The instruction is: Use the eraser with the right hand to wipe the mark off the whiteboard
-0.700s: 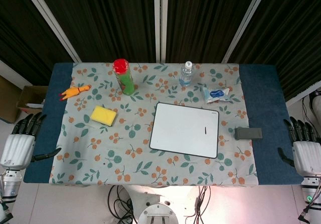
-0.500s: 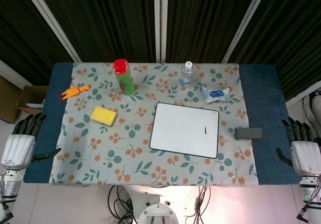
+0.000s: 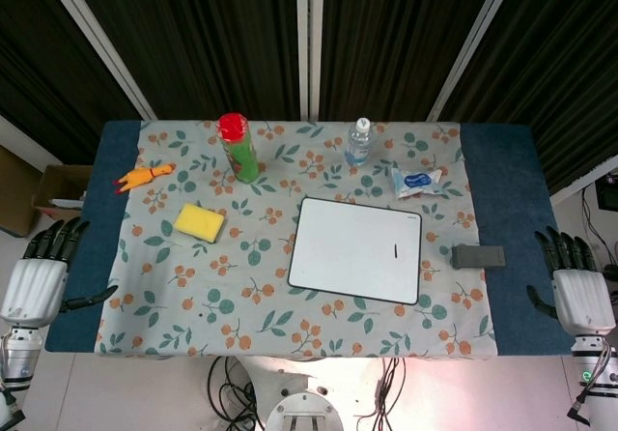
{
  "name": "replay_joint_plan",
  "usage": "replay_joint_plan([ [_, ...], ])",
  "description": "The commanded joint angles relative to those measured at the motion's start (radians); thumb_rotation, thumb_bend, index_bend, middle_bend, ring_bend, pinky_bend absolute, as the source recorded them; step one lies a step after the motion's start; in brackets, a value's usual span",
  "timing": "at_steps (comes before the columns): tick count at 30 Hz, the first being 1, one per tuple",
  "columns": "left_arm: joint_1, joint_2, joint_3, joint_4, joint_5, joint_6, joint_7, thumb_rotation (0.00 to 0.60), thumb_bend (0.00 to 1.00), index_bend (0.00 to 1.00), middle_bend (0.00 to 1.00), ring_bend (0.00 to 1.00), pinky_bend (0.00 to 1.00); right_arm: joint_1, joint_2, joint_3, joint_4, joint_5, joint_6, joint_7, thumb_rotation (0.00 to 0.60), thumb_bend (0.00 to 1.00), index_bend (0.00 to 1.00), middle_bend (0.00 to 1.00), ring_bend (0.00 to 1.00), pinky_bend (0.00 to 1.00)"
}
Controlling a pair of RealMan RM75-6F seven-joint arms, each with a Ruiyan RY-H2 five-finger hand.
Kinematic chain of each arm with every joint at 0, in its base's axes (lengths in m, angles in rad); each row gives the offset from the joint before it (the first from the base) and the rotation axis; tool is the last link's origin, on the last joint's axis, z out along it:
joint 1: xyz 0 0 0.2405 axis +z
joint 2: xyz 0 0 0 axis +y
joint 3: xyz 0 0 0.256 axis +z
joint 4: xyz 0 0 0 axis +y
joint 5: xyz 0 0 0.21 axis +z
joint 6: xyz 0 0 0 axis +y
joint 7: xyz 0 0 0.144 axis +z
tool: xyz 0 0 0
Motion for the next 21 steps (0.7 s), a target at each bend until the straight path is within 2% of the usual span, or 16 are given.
replay_joint_plan([
  [1, -0.004, -0.001, 0.003, -0.002, 0.007, -0.006, -0.006, 0.243, 0.06, 0.09, 0.08, 0.06, 0.16, 0.023, 0.005, -0.004, -0.004, 0.019, -0.058, -0.007, 0.600, 0.22, 0.00, 0.00, 0.00, 0.00],
  [4, -0.015, -0.002, 0.002, -0.002, 0.013, -0.019, -0.006, 0.242, 0.06, 0.10, 0.08, 0.06, 0.16, 0.070, 0.022, 0.000, -0.021, 0.075, -0.167, -0.081, 0.600, 0.21, 0.00, 0.00, 0.00, 0.00],
  [7, -0.026, -0.004, 0.005, -0.005, 0.015, -0.038, -0.017, 0.244, 0.06, 0.10, 0.08, 0.06, 0.16, 0.127, 0.027, 0.010, -0.058, 0.181, -0.291, -0.204, 0.600, 0.21, 0.00, 0.01, 0.00, 0.00],
  [12, -0.032, -0.010, 0.009, -0.002, 0.023, -0.045, -0.024, 0.242, 0.06, 0.10, 0.08, 0.06, 0.16, 0.214, -0.042, 0.042, -0.030, 0.342, -0.410, -0.332, 0.600, 0.21, 0.00, 0.00, 0.00, 0.00],
  [16, -0.029, -0.007, 0.009, -0.001, 0.022, -0.038, -0.022, 0.244, 0.06, 0.10, 0.08, 0.06, 0.16, 0.275, -0.109, 0.062, 0.054, 0.407, -0.502, -0.308, 0.600, 0.22, 0.00, 0.00, 0.00, 0.00],
  [18, -0.027, -0.002, 0.010, -0.003, 0.021, -0.035, -0.020, 0.247, 0.06, 0.10, 0.08, 0.06, 0.16, 0.301, -0.128, 0.065, 0.093, 0.411, -0.554, -0.273, 0.600, 0.22, 0.00, 0.00, 0.00, 0.00],
  [21, -0.024, 0.001, 0.010, -0.004, 0.018, -0.032, -0.019, 0.246, 0.06, 0.10, 0.08, 0.06, 0.16, 0.317, -0.149, 0.066, 0.131, 0.388, -0.573, -0.227, 0.600, 0.22, 0.00, 0.00, 0.00, 0.00],
])
